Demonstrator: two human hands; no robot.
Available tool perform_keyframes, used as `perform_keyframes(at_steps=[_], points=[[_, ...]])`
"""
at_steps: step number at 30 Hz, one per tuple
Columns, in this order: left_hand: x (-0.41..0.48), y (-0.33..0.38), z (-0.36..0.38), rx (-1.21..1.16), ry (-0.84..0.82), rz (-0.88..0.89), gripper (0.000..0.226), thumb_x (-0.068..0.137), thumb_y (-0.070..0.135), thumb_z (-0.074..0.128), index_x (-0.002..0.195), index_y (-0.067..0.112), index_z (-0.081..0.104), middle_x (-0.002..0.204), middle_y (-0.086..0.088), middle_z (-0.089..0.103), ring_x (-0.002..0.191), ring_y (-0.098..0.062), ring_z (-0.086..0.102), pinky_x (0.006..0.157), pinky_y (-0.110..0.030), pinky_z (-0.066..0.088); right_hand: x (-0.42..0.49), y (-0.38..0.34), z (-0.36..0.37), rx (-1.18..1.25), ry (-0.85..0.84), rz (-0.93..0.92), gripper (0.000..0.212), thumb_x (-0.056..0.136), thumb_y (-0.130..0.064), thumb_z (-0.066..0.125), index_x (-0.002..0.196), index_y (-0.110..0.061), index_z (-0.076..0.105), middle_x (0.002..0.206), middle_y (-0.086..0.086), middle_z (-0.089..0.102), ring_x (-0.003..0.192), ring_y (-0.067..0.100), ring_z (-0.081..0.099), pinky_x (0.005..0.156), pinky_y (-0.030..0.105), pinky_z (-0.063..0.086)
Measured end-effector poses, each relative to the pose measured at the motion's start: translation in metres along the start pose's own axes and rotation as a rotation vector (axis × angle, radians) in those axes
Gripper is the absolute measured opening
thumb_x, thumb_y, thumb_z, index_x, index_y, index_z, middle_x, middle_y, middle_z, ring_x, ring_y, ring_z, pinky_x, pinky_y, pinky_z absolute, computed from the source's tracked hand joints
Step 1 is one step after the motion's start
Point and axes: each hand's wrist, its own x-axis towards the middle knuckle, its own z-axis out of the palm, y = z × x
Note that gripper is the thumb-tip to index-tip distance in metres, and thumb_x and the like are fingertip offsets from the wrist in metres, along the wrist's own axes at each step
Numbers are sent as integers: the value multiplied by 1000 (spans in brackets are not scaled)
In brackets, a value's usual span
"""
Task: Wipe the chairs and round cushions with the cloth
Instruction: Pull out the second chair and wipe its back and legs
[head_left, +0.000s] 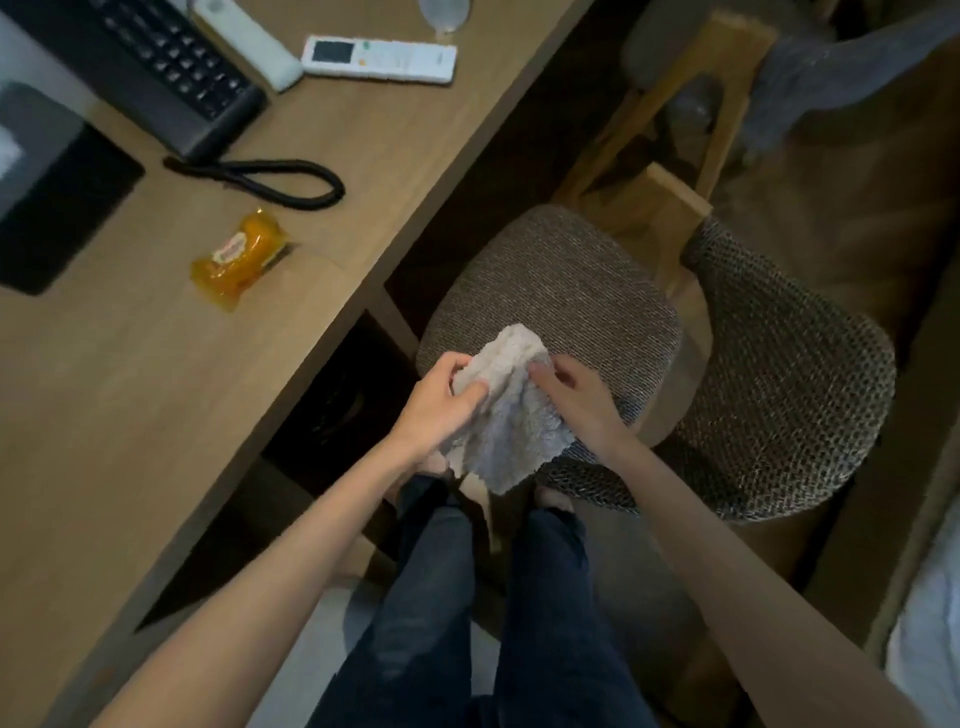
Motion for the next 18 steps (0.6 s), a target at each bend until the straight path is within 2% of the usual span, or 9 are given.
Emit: perform_keyframes(at_steps=[2,4,6,8,11,18], points=[[22,-9,-5,-7,-95,41,11,95,26,55,105,20,54,92,10,59,78,-4,58,65,-18,43,11,10,12,16,78,-13,26,96,-36,55,95,-12,64,88,1,66,79,12,62,66,25,48],[40,-23,-6,-25,-147,58,11,95,29,53,102,21,56,94,7,63,87,-12,62,74,-27,48,21,24,24,-24,164,-18,27,97,-41,52,102,-17,61,91,-2,65,83,13,62,69,29,47],[56,-40,-1,-35,-159,117,17,95,36,54,103,21,59,95,5,65,91,-14,64,79,-33,49,32,40,34,-12,233,-39,21,97,-39,51,104,-21,57,79,-4,64,71,13,59,63,31,44],[68,-58,8,-13,-150,208,23,93,40,56,106,21,60,95,9,65,91,-9,63,78,-28,49,39,56,44,26,292,-61,18,97,-38,52,100,-20,54,65,-3,62,60,13,55,55,27,41],[85,-82,23,0,-121,316,27,93,42,57,109,21,61,97,12,64,90,-3,62,77,-22,50,48,79,55,36,358,-129,20,98,-38,51,100,-18,55,56,-11,60,51,3,54,49,20,41],[72,-124,26,-75,-39,561,19,93,32,59,104,17,63,93,14,62,78,13,58,68,-6,43,34,112,94,-40,490,-314,24,99,-38,49,97,-18,62,81,-12,64,64,-6,57,57,14,43]])
